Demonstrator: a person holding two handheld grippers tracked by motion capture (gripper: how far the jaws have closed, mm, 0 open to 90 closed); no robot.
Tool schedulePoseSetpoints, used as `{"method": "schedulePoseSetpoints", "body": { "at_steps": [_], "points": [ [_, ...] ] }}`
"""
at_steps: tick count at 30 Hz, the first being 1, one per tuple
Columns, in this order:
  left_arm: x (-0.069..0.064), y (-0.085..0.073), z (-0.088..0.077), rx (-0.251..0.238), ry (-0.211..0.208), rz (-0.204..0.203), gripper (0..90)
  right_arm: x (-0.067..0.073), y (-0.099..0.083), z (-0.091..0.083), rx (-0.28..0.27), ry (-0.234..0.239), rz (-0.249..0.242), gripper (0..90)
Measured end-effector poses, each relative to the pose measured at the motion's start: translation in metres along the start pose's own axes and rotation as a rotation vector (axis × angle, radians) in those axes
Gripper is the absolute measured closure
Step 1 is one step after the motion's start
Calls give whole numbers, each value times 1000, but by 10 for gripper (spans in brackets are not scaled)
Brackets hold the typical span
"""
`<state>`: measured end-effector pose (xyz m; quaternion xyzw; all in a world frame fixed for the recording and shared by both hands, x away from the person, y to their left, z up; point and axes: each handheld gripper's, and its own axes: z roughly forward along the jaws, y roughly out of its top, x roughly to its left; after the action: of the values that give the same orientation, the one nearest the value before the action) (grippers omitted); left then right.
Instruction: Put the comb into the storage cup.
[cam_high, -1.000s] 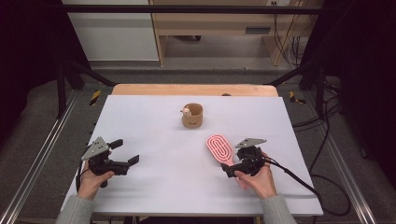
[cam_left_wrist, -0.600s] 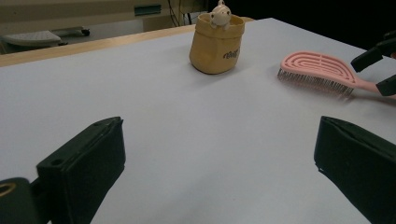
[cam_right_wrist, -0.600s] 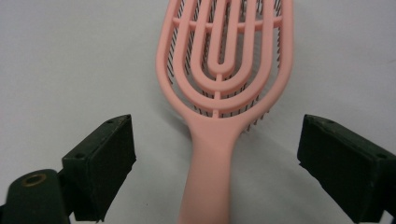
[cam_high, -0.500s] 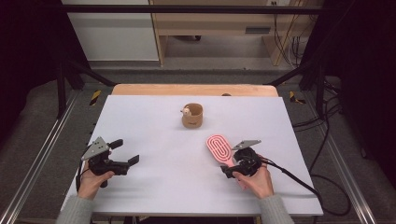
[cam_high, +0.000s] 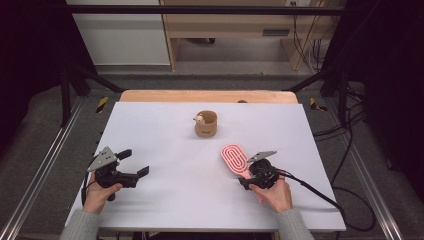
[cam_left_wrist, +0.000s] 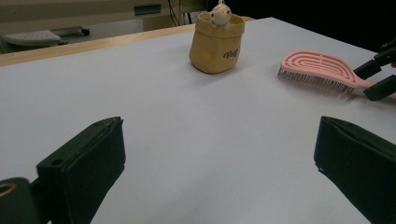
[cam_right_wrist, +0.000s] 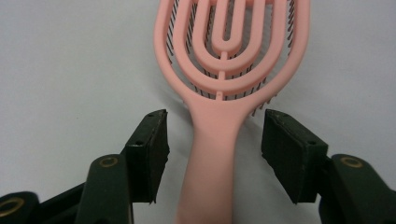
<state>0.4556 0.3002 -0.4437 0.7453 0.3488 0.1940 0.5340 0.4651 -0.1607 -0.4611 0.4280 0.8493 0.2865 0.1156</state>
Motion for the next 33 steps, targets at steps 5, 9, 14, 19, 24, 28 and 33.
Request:
{"method": "schedulePoseSetpoints", "body": {
  "at_steps": [5,9,14,19,24,28,33],
  "points": [
    [0,0,0,0,0,-1,19,0,0,0,9,1,3,507],
    [0,0,0,1,0,0,19,0,0,0,8,-1,9,546],
    [0,0,0,1,0,0,19,1,1,1,12,-6,19,581],
    [0,0,0,1,0,0,19,1,1,2,18,-13,30,608],
    [0,0,0,0,0,0,19,1,2,2,29,-9,44,662],
    [0,0,0,0,0,0,19,1,2,2,32,-7,52,668],
    [0,0,0,1,0,-1,19,0,2,2,32,-6,55,673]
  ]
}}
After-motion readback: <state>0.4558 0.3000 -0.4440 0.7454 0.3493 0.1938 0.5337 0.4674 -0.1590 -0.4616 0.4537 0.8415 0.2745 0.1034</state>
